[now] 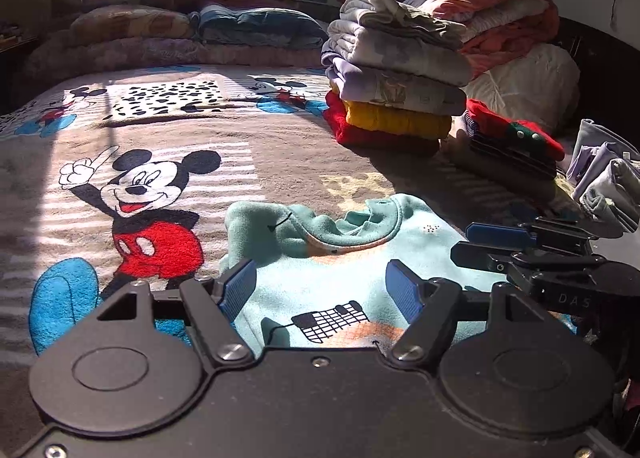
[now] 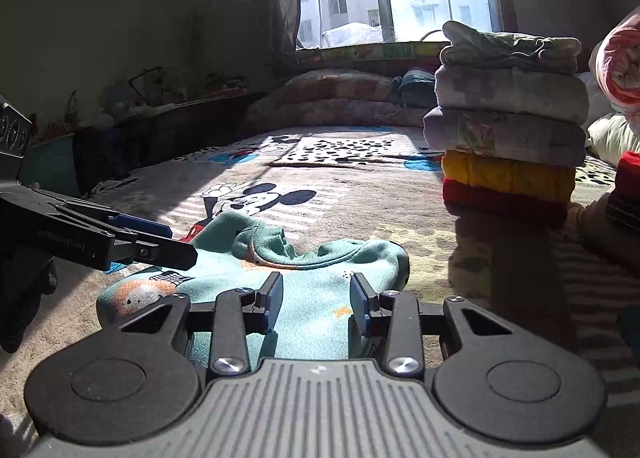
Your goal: Fold clothes
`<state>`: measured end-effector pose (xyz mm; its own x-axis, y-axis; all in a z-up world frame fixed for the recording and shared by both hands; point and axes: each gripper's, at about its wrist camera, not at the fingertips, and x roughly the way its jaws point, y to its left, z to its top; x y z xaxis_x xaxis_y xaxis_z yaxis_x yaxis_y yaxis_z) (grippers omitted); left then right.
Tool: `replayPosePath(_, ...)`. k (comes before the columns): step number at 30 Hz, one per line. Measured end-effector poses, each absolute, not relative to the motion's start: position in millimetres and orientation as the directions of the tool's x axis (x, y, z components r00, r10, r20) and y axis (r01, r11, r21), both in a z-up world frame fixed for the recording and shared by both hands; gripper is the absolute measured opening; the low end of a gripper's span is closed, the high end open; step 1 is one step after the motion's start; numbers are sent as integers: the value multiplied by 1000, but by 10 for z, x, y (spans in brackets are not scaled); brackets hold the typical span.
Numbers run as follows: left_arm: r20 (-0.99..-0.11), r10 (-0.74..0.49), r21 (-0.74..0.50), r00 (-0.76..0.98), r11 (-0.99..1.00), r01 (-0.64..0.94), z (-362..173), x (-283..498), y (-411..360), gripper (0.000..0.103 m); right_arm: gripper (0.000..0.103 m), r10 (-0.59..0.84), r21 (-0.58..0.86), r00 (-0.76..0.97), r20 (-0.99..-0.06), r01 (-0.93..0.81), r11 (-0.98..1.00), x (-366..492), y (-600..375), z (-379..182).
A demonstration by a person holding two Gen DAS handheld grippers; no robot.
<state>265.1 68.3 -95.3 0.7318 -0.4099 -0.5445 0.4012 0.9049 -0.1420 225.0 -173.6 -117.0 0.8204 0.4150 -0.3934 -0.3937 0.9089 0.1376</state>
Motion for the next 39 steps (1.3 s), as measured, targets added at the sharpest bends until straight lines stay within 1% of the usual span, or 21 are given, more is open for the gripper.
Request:
replayPosePath(5,-546,-412,-135,730,903,408,-964,2613,657,71,38,411,106,818,-402,-405,908,2145,-1659,-1190)
replayPosePath(11,-539,-428,-130,726,893,430,-1009,2487,638,71,38,417,110,817,-399,-409,906,2088,-1650,-1199)
replayPosePath(14,-563,-412,-103,716,895,434,-1178,2452,597,70,38,420,131,802,-426,-404,905,2115,-1670,-1320)
replayPosePath(16,-573,-404,-88,713,896,436,-1291,2446,576,70,37,431,180,791,-434,-393,902,2148,-1720,-1419)
replayPosePath(18,-562,-403,-87,722,897,433,-1360,2434,582,70,37,443,216,784,-436,-386,897,2165,-1756,-1482)
replayPosePath(21,-545,-405,-90,735,899,428,-1466,2426,599,71,37,452,234,776,-440,-387,892,2191,-1781,-1538)
replayPosePath(24,-522,-412,-105,747,900,423,-1490,2425,639,75,37,450,233,779,-437,-385,893,2171,-1774,-1517)
replayPosePath(25,-505,-418,-119,755,900,419,-1468,2399,678,75,38,451,247,790,-415,-379,892,2117,-1801,-1470)
replayPosePath(27,-469,-418,-148,778,906,397,-1412,2329,762,74,42,450,274,813,-369,-368,889,2009,-1857,-1374)
replayPosePath(28,-446,-403,-164,799,915,370,-1368,2270,815,74,50,438,291,820,-368,-346,892,1970,-1888,-1359)
replayPosePath(29,-433,-395,-189,810,919,347,-1337,2226,864,74,55,425,308,827,-368,-323,895,1931,-1918,-1344)
replayPosePath(30,-428,-394,-223,813,918,327,-1317,2195,911,74,56,423,335,824,-377,-305,892,1920,-1954,-1356)
replayPosePath(33,-454,-414,-380,789,891,248,-1381,2195,1050,74,60,435,449,803,-407,-238,861,1943,-2060,-1430)
replayPosePath(35,-457,-442,-500,772,845,188,-1450,2214,1144,74,72,462,544,783,-417,-193,817,2011,-2100,-1529)
replayPosePath(36,-457,-454,-546,765,822,162,-1479,2230,1178,74,74,476,588,772,-420,-168,791,2046,-2119,-1580)
replayPosePath(39,-462,-484,-649,743,756,88,-1561,2289,1250,74,75,520,708,741,-424,-86,701,2149,-2179,-1730)
